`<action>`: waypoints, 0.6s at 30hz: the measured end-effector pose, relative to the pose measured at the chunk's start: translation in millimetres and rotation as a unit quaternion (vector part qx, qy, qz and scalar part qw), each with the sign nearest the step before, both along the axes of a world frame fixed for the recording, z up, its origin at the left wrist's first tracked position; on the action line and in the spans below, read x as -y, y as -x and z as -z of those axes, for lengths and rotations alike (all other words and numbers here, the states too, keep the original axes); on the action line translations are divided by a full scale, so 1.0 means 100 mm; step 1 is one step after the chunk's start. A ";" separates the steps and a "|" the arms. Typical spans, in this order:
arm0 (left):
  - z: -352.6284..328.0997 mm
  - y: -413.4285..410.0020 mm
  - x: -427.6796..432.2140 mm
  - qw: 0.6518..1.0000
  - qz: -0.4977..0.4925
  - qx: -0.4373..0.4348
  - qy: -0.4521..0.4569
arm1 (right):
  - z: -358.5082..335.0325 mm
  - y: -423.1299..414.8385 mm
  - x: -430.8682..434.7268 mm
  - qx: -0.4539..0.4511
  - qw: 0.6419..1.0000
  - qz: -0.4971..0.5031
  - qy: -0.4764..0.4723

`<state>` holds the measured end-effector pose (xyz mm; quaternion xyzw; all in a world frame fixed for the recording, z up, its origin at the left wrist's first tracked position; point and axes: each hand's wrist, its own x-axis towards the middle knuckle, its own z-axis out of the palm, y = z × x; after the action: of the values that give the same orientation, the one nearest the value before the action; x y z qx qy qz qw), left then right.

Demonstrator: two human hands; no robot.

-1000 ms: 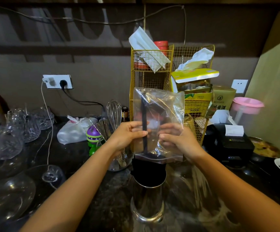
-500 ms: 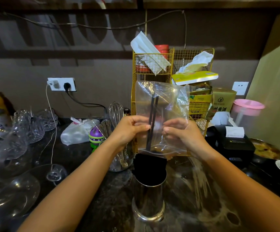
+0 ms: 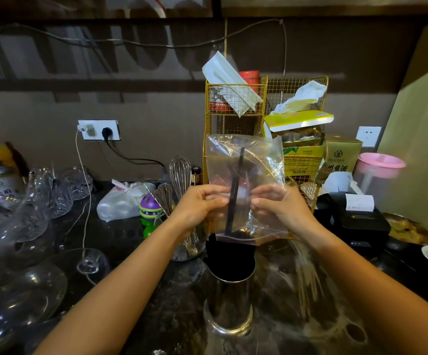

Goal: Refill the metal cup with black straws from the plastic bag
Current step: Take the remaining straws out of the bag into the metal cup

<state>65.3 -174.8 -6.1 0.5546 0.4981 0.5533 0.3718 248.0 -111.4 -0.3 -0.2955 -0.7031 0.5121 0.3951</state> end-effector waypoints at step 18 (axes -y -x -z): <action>-0.24 -0.14 -0.03 0.998 0.002 -0.062 0.010 | -0.28 0.03 -0.04 -0.016 1.000 0.005 -0.022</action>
<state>79.2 -171.9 18.2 0.5853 0.5245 0.5120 0.3466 245.1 -106.9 27.7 -0.2821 -0.7064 0.4995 0.4146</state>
